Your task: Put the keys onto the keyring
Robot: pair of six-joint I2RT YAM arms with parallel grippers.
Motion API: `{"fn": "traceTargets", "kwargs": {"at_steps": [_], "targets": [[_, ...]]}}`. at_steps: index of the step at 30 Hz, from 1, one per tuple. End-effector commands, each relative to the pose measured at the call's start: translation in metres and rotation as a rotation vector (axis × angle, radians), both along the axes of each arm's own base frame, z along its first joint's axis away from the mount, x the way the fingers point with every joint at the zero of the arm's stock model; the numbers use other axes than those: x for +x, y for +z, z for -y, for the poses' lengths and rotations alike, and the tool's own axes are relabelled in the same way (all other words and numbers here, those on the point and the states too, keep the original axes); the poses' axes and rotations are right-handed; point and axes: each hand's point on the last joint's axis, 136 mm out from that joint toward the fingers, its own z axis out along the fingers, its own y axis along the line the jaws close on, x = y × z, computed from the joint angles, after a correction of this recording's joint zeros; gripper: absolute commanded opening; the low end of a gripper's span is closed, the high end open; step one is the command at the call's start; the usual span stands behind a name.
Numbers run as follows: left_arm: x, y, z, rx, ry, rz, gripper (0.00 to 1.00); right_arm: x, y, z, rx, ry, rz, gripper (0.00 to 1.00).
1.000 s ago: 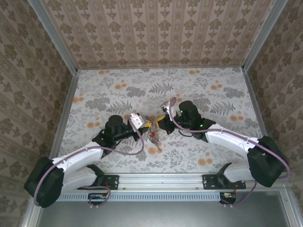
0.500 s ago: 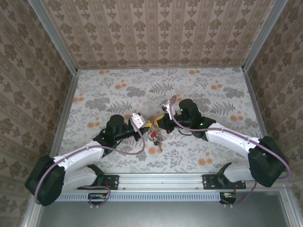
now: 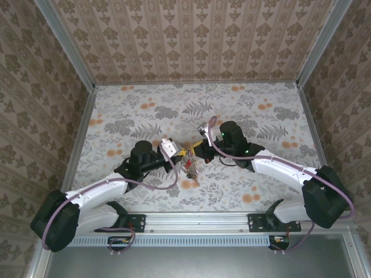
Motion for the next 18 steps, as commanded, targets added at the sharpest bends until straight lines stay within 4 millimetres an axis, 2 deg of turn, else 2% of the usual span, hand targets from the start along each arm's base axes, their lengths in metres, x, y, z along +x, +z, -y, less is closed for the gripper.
{"fn": "traceTargets", "kwargs": {"at_steps": [1, 11, 18], "targets": [[0.003, 0.031, 0.005, -0.064, -0.003, 0.082, 0.00, -0.008, 0.003, 0.002, 0.026, 0.015, -0.025, 0.00], [0.004, 0.026, 0.004, -0.056, 0.003, 0.069, 0.00, -0.010, 0.025, 0.006, 0.073, 0.022, 0.032, 0.00], [0.004, 0.028, 0.005, -0.061, 0.002, 0.070, 0.00, -0.016, 0.018, 0.006, 0.062, 0.044, 0.005, 0.00]]}}
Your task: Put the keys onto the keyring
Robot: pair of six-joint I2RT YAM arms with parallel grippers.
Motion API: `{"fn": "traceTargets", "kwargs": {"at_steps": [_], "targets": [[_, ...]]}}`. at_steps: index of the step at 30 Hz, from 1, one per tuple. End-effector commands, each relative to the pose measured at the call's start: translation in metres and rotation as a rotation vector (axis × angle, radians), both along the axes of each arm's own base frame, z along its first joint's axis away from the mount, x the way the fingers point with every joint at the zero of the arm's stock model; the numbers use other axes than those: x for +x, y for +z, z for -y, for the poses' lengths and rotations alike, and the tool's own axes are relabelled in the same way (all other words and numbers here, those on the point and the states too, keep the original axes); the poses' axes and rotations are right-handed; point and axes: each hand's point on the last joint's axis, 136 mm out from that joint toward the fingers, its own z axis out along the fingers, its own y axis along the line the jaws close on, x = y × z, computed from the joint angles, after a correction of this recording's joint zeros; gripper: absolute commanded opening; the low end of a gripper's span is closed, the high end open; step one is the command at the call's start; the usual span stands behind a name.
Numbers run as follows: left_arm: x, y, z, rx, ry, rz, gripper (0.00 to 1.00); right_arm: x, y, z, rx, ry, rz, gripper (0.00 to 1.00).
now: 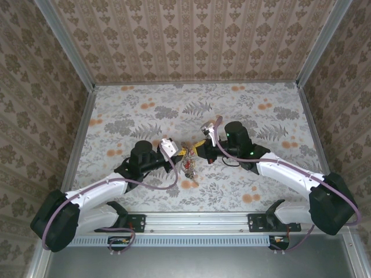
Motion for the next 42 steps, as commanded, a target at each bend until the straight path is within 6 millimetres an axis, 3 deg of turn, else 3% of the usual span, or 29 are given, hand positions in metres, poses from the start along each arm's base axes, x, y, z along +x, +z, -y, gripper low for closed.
{"fn": "traceTargets", "kwargs": {"at_steps": [1, 19, 42], "targets": [[0.004, 0.029, 0.005, -0.064, -0.002, 0.069, 0.00, -0.007, -0.002, 0.000, 0.008, 0.027, -0.017, 0.00], [0.007, 0.032, 0.008, -0.074, 0.008, 0.042, 0.00, 0.004, -0.028, -0.008, -0.076, -0.029, -0.031, 0.00], [0.002, 0.027, 0.012, -0.061, -0.017, 0.041, 0.00, 0.018, -0.016, -0.007, -0.033, -0.118, -0.036, 0.00]]}}
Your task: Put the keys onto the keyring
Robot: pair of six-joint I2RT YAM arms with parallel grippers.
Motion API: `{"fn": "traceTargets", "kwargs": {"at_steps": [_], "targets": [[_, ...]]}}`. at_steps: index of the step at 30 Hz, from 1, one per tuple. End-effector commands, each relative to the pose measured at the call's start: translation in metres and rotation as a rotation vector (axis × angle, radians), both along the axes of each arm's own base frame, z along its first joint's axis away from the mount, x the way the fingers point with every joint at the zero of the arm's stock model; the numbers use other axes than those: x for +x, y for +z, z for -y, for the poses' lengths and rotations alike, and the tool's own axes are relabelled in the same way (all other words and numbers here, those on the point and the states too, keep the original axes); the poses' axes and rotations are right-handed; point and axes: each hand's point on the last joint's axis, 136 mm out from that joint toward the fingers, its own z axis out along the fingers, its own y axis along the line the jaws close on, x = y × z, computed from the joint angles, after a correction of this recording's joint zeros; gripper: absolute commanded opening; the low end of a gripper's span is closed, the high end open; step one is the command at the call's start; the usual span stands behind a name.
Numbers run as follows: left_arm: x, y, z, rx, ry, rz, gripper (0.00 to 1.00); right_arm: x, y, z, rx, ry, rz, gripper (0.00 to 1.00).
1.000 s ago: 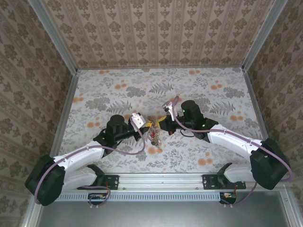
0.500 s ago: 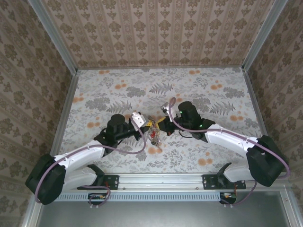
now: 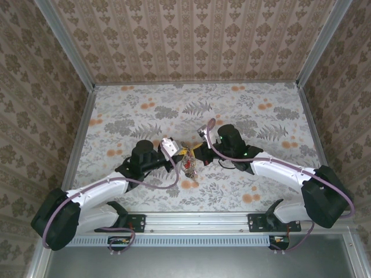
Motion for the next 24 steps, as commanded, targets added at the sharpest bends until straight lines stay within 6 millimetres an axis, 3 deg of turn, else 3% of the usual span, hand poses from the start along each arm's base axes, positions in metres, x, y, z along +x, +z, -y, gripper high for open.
{"fn": "traceTargets", "kwargs": {"at_steps": [1, 16, 24], "targets": [[0.002, 0.026, 0.009, -0.057, -0.021, 0.053, 0.00, 0.009, 0.017, -0.002, 0.035, -0.032, 0.038, 0.00], [0.004, 0.024, 0.009, -0.044, -0.016, 0.052, 0.00, 0.005, 0.030, -0.004, 0.090, -0.004, 0.084, 0.00], [0.004, 0.028, 0.011, -0.049, -0.023, 0.055, 0.00, 0.011, 0.021, 0.003, 0.065, -0.046, 0.056, 0.00]]}}
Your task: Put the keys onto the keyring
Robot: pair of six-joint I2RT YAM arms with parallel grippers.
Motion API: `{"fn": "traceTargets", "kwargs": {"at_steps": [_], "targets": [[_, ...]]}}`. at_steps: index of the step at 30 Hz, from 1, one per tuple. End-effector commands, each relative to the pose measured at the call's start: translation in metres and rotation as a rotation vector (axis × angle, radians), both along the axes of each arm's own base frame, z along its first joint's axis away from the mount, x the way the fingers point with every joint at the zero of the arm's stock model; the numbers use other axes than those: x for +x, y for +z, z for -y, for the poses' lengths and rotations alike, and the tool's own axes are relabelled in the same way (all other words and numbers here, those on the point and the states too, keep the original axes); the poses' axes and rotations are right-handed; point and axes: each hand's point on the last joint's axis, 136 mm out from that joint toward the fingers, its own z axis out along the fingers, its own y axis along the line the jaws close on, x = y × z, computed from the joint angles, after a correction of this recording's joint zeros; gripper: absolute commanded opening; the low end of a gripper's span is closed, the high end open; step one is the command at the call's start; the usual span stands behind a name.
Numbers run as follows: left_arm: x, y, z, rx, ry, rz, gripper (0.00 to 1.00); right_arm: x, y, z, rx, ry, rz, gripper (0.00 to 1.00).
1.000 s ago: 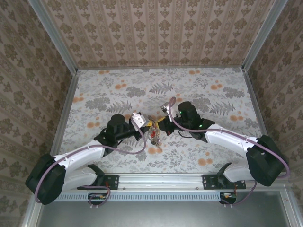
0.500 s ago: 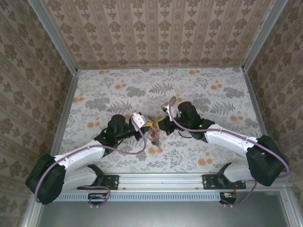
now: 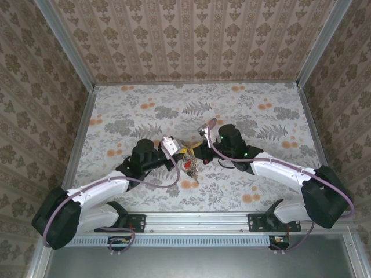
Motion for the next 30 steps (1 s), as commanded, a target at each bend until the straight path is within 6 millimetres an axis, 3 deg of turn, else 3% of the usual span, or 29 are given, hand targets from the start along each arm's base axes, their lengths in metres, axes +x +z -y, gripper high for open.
{"fn": "traceTargets", "kwargs": {"at_steps": [1, 14, 30], "targets": [[-0.001, 0.023, 0.009, -0.046, -0.034, 0.046, 0.00, 0.008, 0.012, 0.005, 0.030, -0.046, 0.020, 0.00], [-0.004, 0.027, 0.010, -0.067, -0.050, 0.060, 0.00, 0.008, 0.007, 0.014, 0.059, -0.061, -0.011, 0.00], [-0.001, 0.035, 0.008, -0.099, -0.025, 0.113, 0.00, -0.007, 0.000, -0.001, 0.124, 0.045, -0.112, 0.00]]}}
